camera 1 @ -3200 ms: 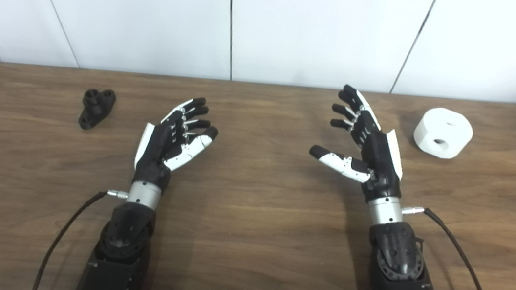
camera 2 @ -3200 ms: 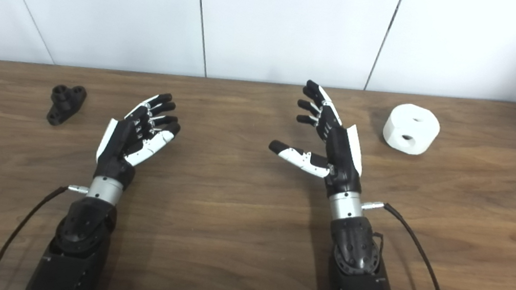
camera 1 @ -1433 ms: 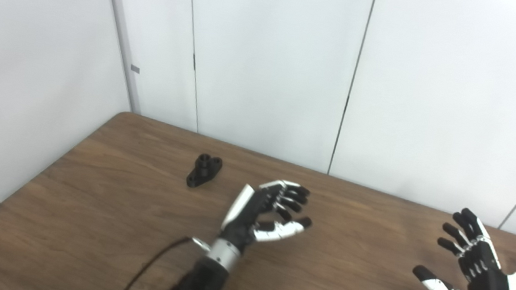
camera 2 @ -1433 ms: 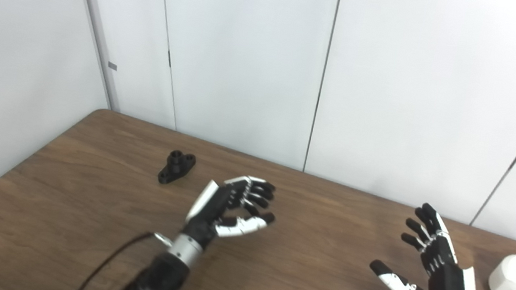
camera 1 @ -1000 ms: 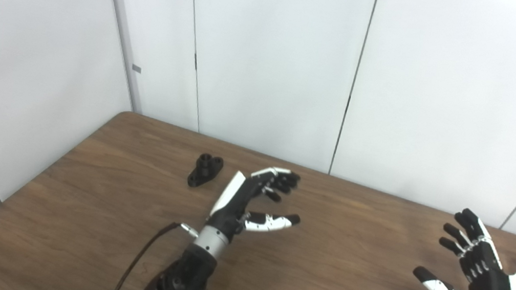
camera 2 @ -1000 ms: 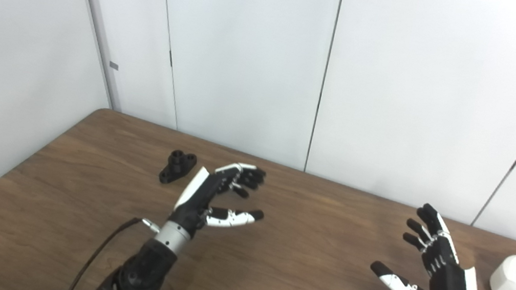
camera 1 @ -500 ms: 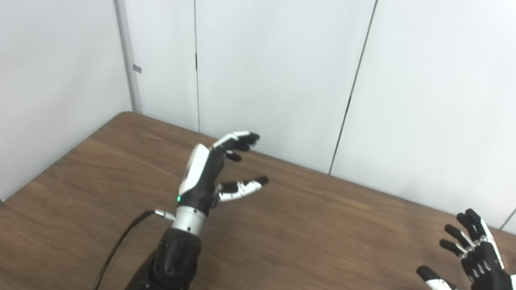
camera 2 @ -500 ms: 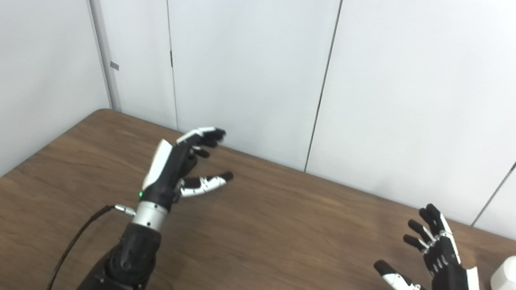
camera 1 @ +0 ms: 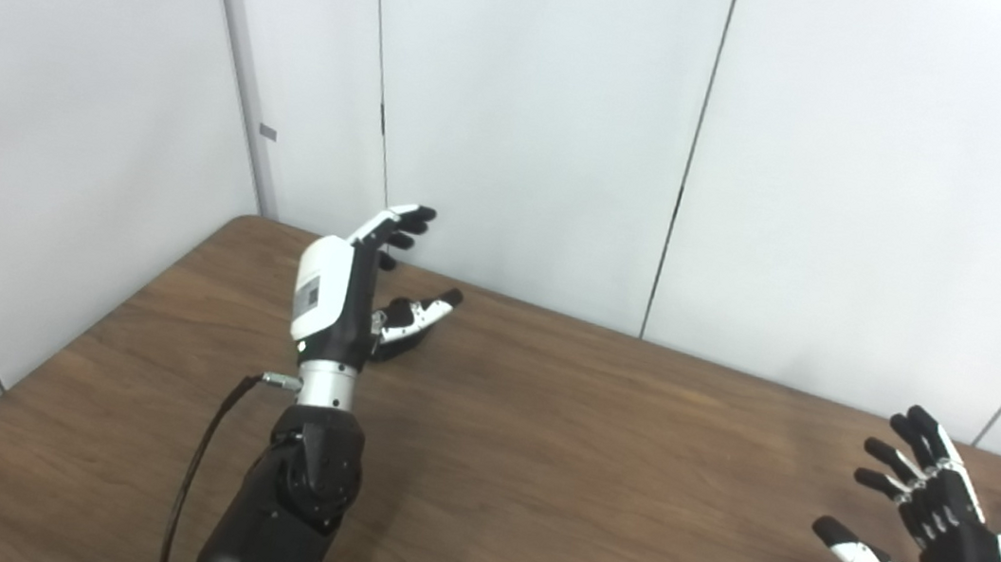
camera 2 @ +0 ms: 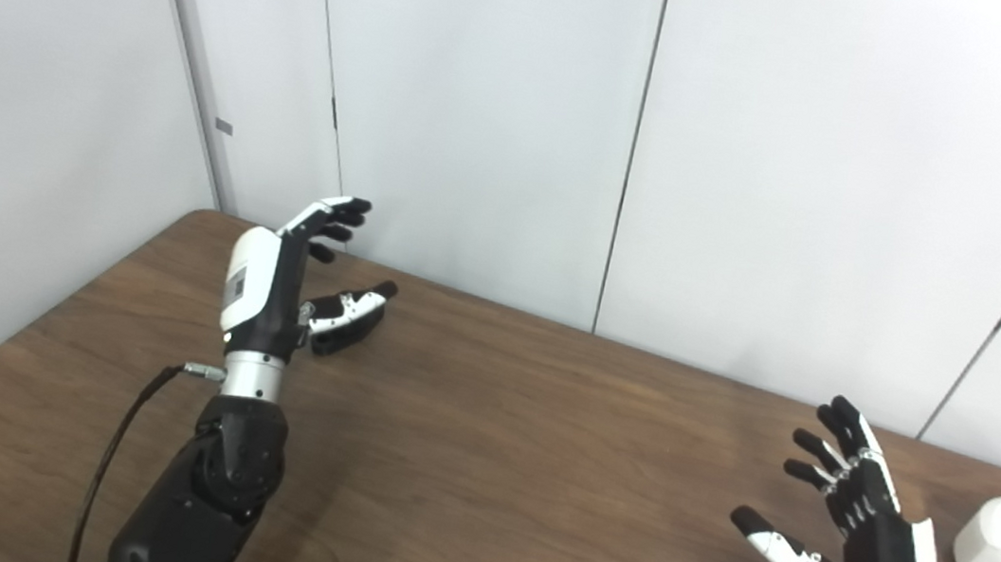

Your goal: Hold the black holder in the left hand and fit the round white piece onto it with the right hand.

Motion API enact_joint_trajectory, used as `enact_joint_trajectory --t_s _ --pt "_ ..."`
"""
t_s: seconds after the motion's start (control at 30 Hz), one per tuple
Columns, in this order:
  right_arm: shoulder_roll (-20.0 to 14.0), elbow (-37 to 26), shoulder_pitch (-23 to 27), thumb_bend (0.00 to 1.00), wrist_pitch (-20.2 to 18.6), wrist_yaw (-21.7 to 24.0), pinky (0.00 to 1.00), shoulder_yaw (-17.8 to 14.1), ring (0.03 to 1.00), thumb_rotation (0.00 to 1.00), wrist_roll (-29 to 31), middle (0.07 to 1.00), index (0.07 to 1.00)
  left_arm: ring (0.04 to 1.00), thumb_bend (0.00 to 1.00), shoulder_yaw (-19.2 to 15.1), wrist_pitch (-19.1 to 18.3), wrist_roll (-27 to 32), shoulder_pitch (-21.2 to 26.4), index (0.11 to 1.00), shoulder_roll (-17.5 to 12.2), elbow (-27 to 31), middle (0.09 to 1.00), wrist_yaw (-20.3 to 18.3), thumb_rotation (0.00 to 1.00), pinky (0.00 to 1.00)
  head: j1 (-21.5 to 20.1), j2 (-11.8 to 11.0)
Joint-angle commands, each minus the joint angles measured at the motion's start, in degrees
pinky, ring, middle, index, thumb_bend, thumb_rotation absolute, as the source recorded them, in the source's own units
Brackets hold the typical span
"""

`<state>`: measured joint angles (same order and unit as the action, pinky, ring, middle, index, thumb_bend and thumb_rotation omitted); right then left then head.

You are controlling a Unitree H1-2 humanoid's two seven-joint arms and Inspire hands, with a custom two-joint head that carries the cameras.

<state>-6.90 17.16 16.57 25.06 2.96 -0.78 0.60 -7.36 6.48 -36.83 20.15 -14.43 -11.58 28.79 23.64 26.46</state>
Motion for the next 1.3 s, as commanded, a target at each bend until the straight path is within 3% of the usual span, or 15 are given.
enact_joint_trajectory --t_s 0.0,0.2,0.37,0.43,0.53,0.7,0.97,1.27 --pt "-0.63 2.25 -2.48 0.56 0.95 0.51 0.72 -0.4 0.819 0.17 0.71 0.902 0.911 0.694 0.74 0.19 -1.37 -3.29 3.18 0.728 -1.97 0.01 0.74 3.36 0.13 0.58 -0.01 0.03" --pt "-0.62 1.35 -2.63 0.56 0.21 0.17 0.73 -0.41 0.83 0.19 0.0 0.901 0.908 0.731 0.81 0.57 -2.75 -4.77 3.82 0.702 -3.94 -4.22 0.753 6.73 0.2 0.61 -0.21 0.39" --pt "-0.51 0.77 -2.82 0.56 -0.13 0.44 0.73 -0.32 0.827 0.19 0.31 0.904 0.908 0.892 0.89 1.29 -11.07 -6.4 3.75 0.74 -3.96 -4.8 0.892 5.47 0.35 0.72 -0.25 0.56" --pt "-0.51 0.54 -2.85 0.56 -0.32 0.34 0.72 -0.26 0.826 0.19 0.0 0.904 0.908 0.942 0.93 1.84 -14.32 -6.73 3.85 0.776 -4.03 -5.06 0.949 4.6 0.43 0.8 -0.38 0.75" --pt "-0.59 0.52 -2.77 0.55 -0.17 0.37 0.73 -0.34 0.832 0.18 0.06 0.901 0.909 0.962 0.97 2.62 -18.22 -6.78 4.11 0.803 -4.04 -5.71 0.974 3.83 0.46 0.82 -0.45 0.92" --pt "-0.62 -0.17 -2.76 0.56 -0.41 0.45 0.73 -0.5 0.83 0.18 0.42 0.896 0.904 0.982 1.0 3.46 -18.58 -4.96 4.46 0.818 -4.41 -8.79 0.989 4.3 0.46 0.86 -0.47 1.2" --pt "-0.72 -0.2 -2.5 0.56 -0.42 0.12 0.72 -0.64 0.834 0.2 -0.27 0.899 0.898 1.0 1.0 5.08 -22.12 -2.92 4.67 0.851 -4.25 -11.81 1.0 0.98 0.61 0.96 -0.95 1.57" --pt "-1.06 -1.41 -2.99 0.57 -1.12 0.66 0.73 -1.0 0.834 0.2 0.43 0.896 0.901 1.0 1.0 6.92 -24.47 -2.93 5.64 0.838 -3.97 -16.19 1.0 2.69 0.6 0.91 -1.1 2.01"
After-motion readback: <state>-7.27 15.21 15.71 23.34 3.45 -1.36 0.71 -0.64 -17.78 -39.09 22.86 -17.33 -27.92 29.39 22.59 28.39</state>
